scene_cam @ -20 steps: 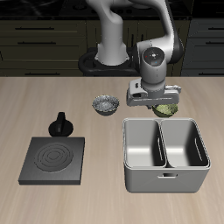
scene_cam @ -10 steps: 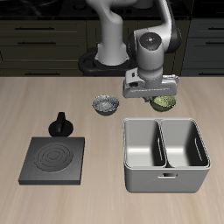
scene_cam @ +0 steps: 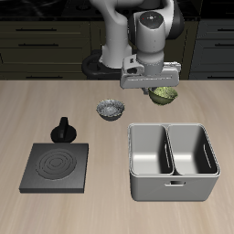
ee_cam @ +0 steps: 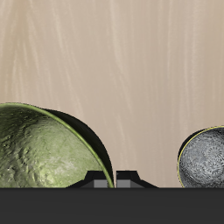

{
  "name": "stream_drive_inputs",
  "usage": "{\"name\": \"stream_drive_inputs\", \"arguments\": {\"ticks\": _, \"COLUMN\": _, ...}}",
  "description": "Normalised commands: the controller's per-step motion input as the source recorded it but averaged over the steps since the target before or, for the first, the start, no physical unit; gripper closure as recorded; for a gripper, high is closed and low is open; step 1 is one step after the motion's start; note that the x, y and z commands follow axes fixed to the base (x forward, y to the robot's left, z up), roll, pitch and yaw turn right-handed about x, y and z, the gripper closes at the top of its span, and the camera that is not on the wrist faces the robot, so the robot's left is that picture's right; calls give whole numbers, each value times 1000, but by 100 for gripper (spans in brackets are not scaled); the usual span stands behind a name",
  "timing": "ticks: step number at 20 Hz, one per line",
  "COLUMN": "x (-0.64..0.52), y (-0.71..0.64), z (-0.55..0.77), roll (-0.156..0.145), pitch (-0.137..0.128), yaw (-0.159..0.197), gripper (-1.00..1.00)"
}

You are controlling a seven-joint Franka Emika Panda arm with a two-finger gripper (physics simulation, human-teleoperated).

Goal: Place the green bowl on the flat stove

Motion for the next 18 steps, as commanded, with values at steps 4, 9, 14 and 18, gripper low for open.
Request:
{"name": "stream_drive_inputs", "arguments": {"ticks": 4, "x": -76, "y": -203, "z": 619, "roll": -22, "pitch": -105, "yaw": 54, "gripper": 100}}
{"name": "stream_drive_inputs", "arguments": {"ticks": 9, "x": -156, "y": -202, "z": 853, "roll": -18, "pitch": -123, "yaw": 83, "gripper": 100}}
{"name": "stream_drive_inputs", "arguments": {"ticks": 14, "x": -35, "y": -94, "z": 332, "roll": -14, "pitch": -43, "yaw": 34, "gripper": 100}}
{"name": "stream_drive_inputs", "arguments": {"ticks": 18, "x": 110, "y": -306, "z": 20, "roll": -17, "pitch": 48, "yaw": -14, "gripper": 100}}
